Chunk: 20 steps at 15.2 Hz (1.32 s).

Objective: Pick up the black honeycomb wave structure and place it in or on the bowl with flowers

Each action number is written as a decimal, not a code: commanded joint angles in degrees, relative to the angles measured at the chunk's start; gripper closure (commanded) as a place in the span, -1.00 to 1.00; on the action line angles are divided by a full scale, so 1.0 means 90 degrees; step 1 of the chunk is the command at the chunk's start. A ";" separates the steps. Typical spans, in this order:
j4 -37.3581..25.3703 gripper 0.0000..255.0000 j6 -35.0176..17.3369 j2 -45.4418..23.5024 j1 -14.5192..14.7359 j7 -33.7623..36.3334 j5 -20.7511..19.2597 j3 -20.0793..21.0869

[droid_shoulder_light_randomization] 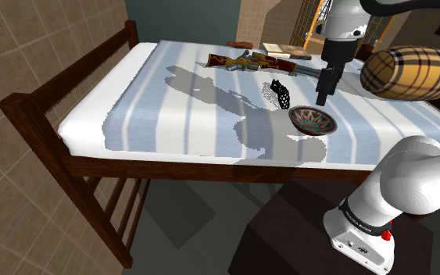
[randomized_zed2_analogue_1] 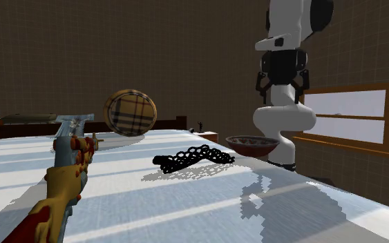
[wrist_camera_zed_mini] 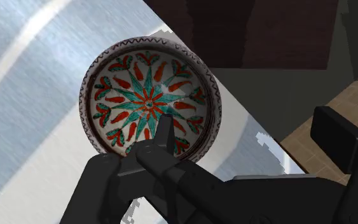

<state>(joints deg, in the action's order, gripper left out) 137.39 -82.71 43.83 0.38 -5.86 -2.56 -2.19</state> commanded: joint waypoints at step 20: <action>-0.3209 -1.00 -0.1122 -0.4727 -0.1005 0.1067 0.0698 -0.1164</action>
<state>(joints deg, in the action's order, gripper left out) 110.16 -92.45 3.55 -8.27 3.16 2.99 -12.19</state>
